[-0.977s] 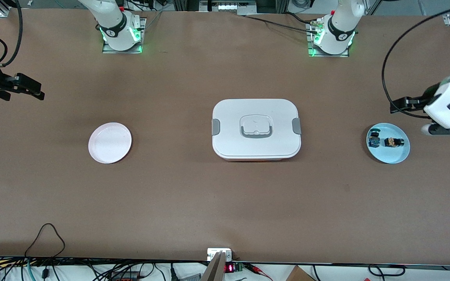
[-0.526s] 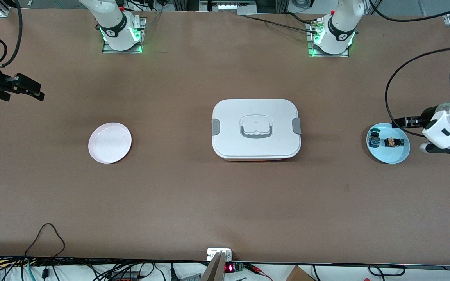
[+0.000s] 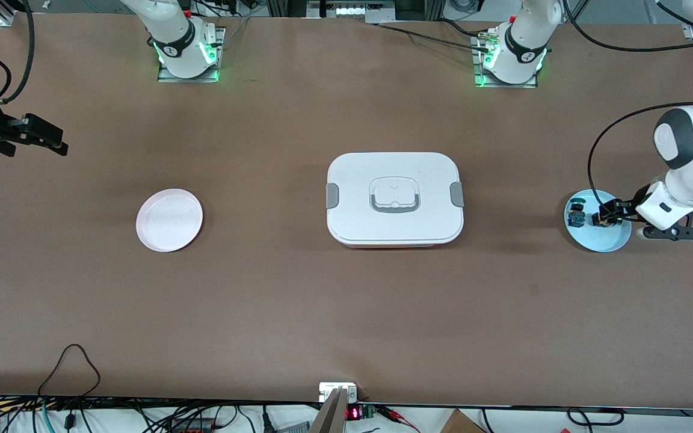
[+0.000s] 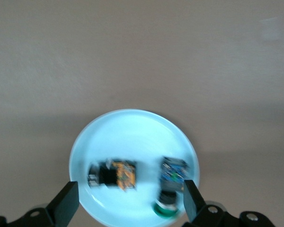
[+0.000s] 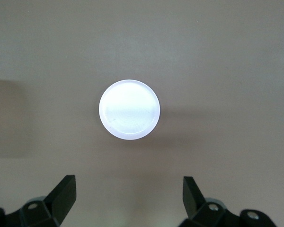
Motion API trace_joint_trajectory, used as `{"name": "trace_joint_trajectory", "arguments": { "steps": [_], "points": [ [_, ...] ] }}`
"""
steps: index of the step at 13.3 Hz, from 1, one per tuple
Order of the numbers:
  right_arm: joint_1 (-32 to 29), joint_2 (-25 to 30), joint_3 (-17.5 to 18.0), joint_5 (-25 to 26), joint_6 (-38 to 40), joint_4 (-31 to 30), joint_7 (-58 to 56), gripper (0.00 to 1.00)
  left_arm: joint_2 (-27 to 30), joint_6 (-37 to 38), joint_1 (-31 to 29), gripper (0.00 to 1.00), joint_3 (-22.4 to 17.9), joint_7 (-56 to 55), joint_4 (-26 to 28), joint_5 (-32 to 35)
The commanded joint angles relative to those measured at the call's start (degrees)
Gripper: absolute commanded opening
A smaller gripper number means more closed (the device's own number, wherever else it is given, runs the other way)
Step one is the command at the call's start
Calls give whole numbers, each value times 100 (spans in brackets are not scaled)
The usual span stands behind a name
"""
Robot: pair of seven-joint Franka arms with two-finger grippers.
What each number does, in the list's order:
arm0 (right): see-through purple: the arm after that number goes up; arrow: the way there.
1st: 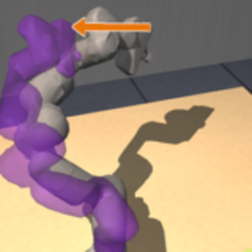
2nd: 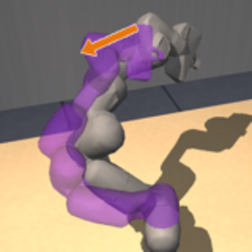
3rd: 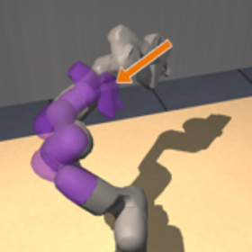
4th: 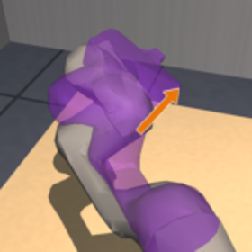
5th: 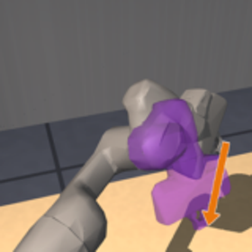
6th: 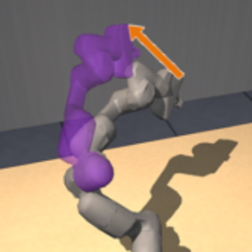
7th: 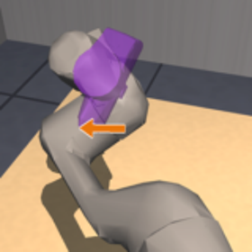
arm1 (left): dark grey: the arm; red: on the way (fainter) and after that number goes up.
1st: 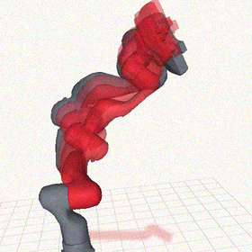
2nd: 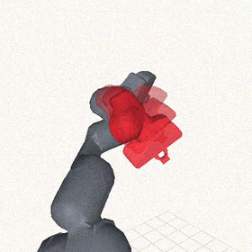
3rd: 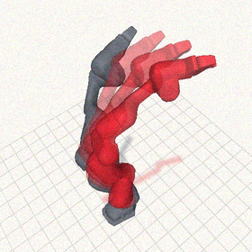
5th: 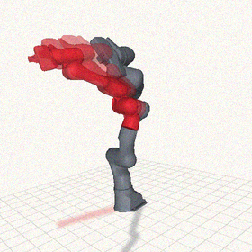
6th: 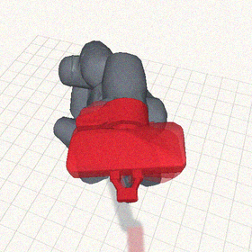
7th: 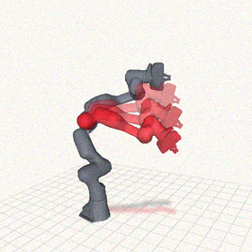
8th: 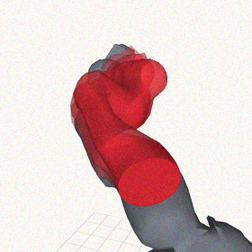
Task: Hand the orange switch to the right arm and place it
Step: 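Move the left gripper down over the orange switch in the blue dish, then close the left gripper on the orange switch and lift it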
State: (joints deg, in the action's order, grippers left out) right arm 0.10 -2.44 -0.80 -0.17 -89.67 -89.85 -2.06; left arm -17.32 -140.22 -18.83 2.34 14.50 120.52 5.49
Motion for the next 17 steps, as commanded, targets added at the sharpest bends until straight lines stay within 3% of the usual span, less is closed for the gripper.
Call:
{"name": "trace_joint_trajectory", "arguments": {
  "steps": [1, 17],
  "points": [
    [-45, 16, 45, -53, -33, 11, 56, 100, -420, -961, -297, 97, 65, 343, 208, 84],
    [-27, 16, 54, -44, -42, 20, 56, 100, -843, -1271, -543, 97, 74, 492, 490, 75]
  ]
}}
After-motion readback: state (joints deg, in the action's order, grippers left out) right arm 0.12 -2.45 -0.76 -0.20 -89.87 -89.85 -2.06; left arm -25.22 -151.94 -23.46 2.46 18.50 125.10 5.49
